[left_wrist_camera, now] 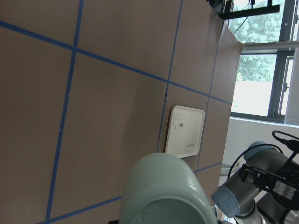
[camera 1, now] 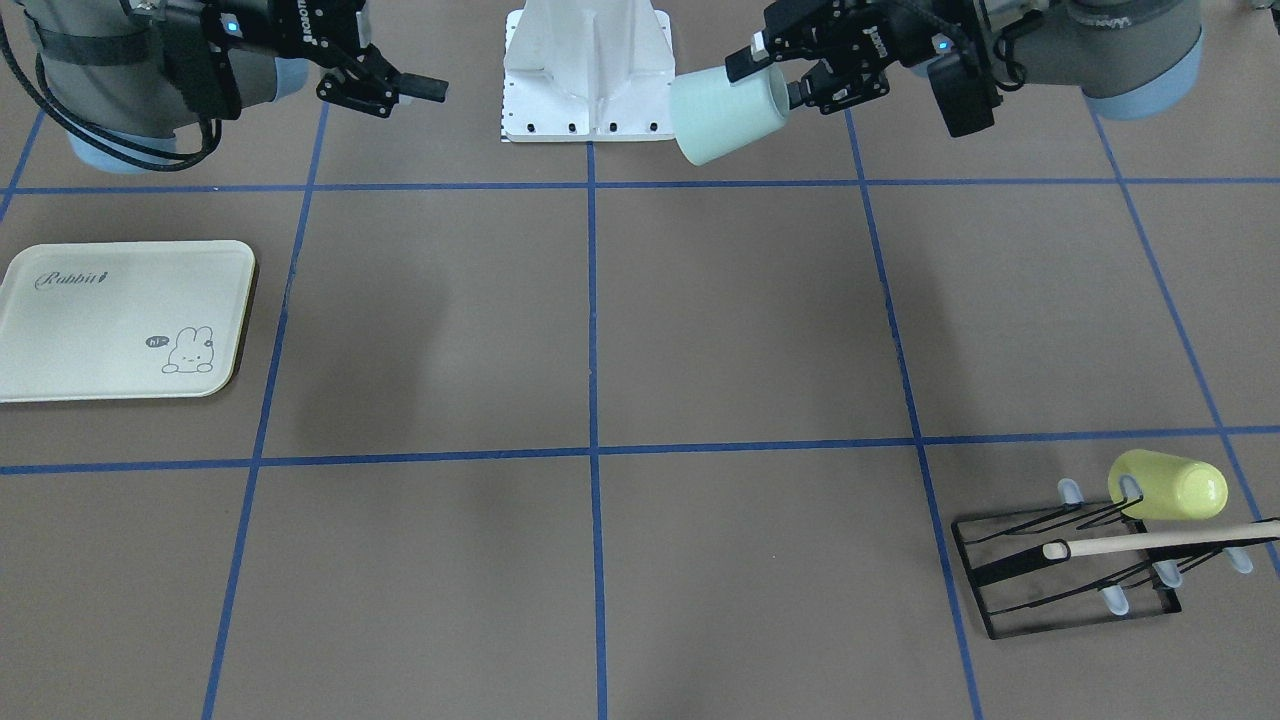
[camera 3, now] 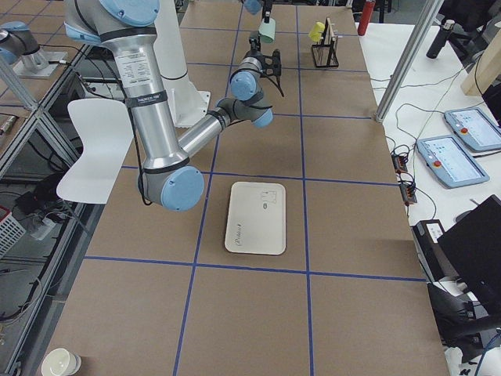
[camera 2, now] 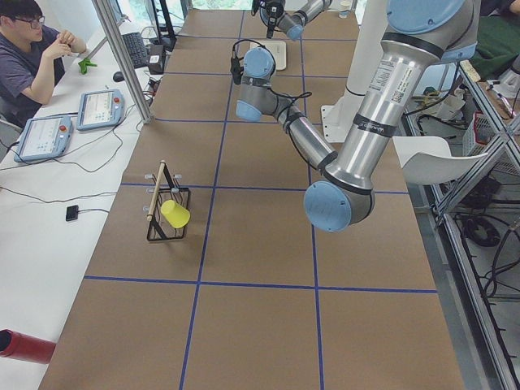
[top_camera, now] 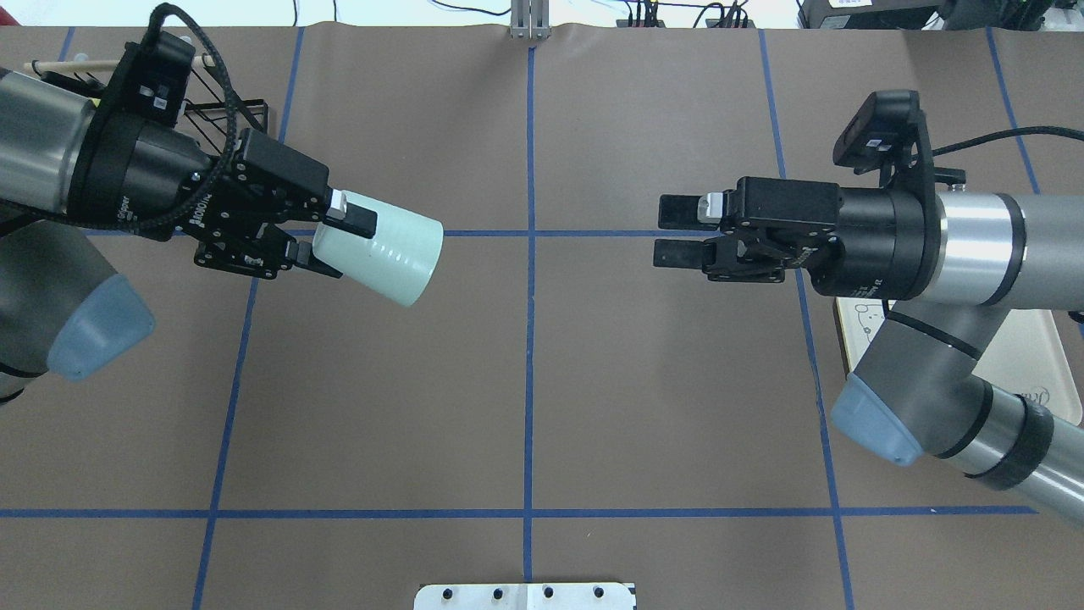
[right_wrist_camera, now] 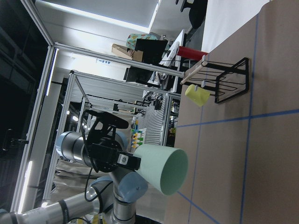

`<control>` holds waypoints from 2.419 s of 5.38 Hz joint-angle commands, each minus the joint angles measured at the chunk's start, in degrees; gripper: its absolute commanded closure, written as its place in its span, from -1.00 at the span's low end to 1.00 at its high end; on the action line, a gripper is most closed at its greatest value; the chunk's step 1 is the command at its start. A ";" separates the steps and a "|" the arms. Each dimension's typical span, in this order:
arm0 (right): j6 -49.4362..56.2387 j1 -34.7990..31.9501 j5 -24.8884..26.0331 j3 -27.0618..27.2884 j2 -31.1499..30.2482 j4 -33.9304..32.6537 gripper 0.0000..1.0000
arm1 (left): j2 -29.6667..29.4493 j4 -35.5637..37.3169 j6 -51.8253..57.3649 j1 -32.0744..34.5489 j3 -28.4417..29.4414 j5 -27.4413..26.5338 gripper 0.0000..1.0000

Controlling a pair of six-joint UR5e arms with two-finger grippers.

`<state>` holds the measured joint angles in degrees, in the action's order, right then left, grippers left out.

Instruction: Left arm grabs green cup and hands to right arm on tray

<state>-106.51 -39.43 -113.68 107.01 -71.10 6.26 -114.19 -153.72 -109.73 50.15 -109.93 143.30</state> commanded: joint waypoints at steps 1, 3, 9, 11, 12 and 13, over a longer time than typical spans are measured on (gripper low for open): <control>-0.63 5.29 4.48 -0.40 2.19 5.39 -1.00 | -4.35 -4.53 -7.01 -1.81 -0.28 2.16 0.96; -0.63 6.82 6.53 -0.66 2.11 9.36 -1.00 | -4.64 -16.01 -19.40 -1.99 -0.28 -8.67 0.98; -0.71 8.67 12.69 -0.58 4.30 9.83 -0.99 | -4.47 -22.15 -25.10 -6.56 0.68 -14.72 0.98; -0.71 8.67 13.48 -0.40 6.93 5.79 -0.98 | -4.55 -22.06 -25.10 -6.73 0.77 -14.72 0.98; -0.71 8.67 13.83 -0.40 7.98 4.21 -0.98 | -4.55 -22.06 -25.10 -6.82 0.86 -14.81 0.98; -0.71 8.67 13.92 -0.40 8.25 4.11 -0.97 | -4.55 -22.06 -25.10 -7.00 1.12 -14.81 0.98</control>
<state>-107.23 -30.76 -99.90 106.61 -63.24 10.79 -118.74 -175.78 -134.83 43.27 -108.99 128.51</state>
